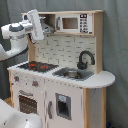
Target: Play with the kitchen
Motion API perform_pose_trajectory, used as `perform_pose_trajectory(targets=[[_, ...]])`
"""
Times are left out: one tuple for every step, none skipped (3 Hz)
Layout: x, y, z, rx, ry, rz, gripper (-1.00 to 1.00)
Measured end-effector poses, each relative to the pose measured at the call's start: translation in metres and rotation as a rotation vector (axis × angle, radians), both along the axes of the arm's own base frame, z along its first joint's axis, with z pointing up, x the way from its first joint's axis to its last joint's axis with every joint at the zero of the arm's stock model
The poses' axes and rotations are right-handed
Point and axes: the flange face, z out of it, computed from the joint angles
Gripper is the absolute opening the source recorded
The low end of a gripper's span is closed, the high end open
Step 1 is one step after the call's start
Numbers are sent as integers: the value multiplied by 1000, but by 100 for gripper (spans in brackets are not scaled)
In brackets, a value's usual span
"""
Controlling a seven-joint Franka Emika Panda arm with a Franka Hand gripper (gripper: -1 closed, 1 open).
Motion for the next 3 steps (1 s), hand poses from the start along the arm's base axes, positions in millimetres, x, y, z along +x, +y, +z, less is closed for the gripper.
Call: perform_pose_trajectory(targets=[[-22,6,0,-4,19,-20,100],[-41,4,-6,-10,47,-47,100],[-54,-1,-23,-8,84,-81,100]])
